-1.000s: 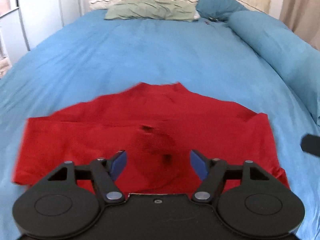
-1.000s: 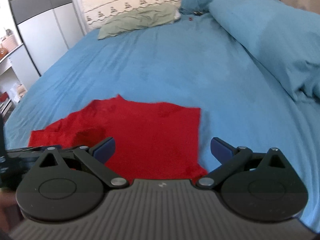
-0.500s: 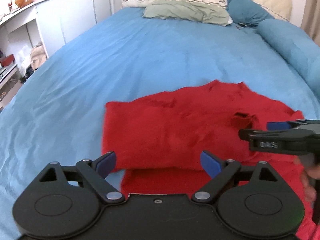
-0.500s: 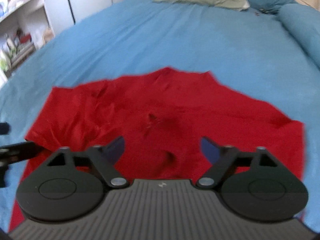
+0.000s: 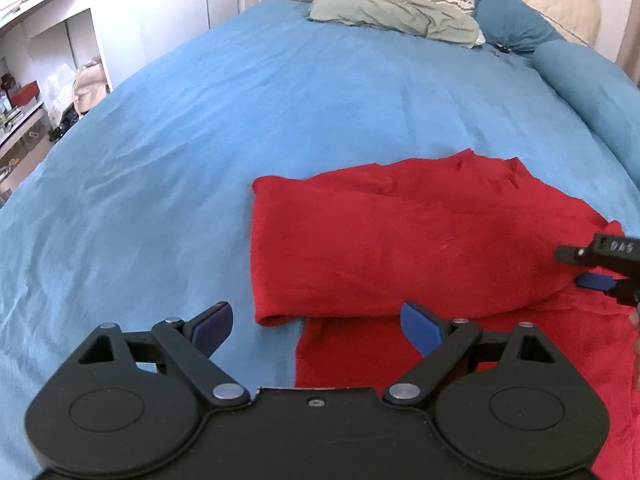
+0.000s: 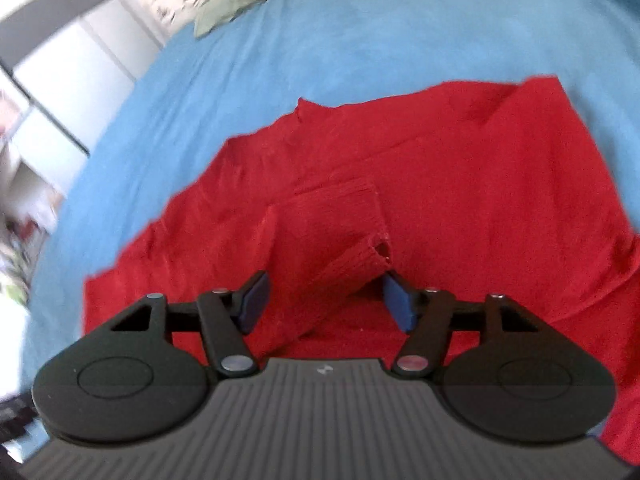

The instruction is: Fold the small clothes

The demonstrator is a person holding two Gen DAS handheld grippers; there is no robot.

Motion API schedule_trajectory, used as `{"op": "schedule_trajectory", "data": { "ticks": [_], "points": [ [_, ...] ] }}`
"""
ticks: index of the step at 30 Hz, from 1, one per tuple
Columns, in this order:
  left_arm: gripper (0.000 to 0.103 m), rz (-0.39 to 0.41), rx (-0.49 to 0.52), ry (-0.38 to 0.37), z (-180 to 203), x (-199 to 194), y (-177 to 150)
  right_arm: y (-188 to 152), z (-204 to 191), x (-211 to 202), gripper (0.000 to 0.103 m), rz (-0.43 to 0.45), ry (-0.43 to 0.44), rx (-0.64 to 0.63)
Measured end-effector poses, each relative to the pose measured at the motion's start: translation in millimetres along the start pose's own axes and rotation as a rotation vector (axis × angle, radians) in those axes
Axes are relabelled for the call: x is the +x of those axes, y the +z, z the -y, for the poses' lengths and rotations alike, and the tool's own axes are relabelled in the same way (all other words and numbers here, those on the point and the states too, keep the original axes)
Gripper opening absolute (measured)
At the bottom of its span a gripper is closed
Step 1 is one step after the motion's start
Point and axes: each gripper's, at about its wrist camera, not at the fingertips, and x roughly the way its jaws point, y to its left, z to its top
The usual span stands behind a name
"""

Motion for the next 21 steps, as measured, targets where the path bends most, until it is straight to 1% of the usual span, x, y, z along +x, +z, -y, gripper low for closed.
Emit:
{"op": "schedule_trajectory", "data": {
  "ticks": [3,4,5,6,7,8,10,13,14,16,18,19,21],
  "points": [
    [0.094,-0.011,-0.017,0.009,-4,3,0,5,-2,6,0.073,0.018,-0.022,0.066],
    [0.094,-0.013,-0.024,0.012,-6,4,0,9,-2,7,0.064,0.020,-0.038,0.073],
    [0.094,-0.015,-0.030,0.017,-7,5,-1,11,-3,6,0.044,0.019,-0.058,0.068],
    [0.094,-0.018,-0.034,0.024,-8,6,-1,14,-5,7,0.033,0.013,-0.078,0.053],
    [0.094,-0.021,-0.038,0.031,-9,8,-2,17,-5,8,0.020,0.007,-0.077,0.044],
    [0.094,-0.026,-0.041,0.036,-10,10,-2,21,-4,6,0.020,0.009,-0.067,0.039],
    [0.093,-0.038,-0.047,0.042,-11,15,-4,32,-5,-7,0.020,0.041,-0.025,0.011],
    [0.093,-0.049,-0.052,0.029,-12,23,-8,52,-9,-32,0.020,0.123,0.018,-0.035],
    [0.093,-0.054,-0.051,0.034,-12,27,-9,58,-7,-41,0.020,0.152,0.020,-0.043],
    [0.092,-0.065,-0.043,0.046,-9,35,-11,68,1,-59,0.020,0.214,0.010,-0.056],
    [0.091,-0.075,-0.036,0.058,-5,44,-13,72,13,-69,0.020,0.247,-0.017,-0.080],
    [0.091,-0.080,-0.034,0.065,-3,48,-13,72,19,-69,0.020,0.247,-0.027,-0.082],
    [0.089,-0.085,-0.033,0.086,-1,57,-14,69,36,-61,0.020,0.214,-0.057,-0.069]
  ]
}}
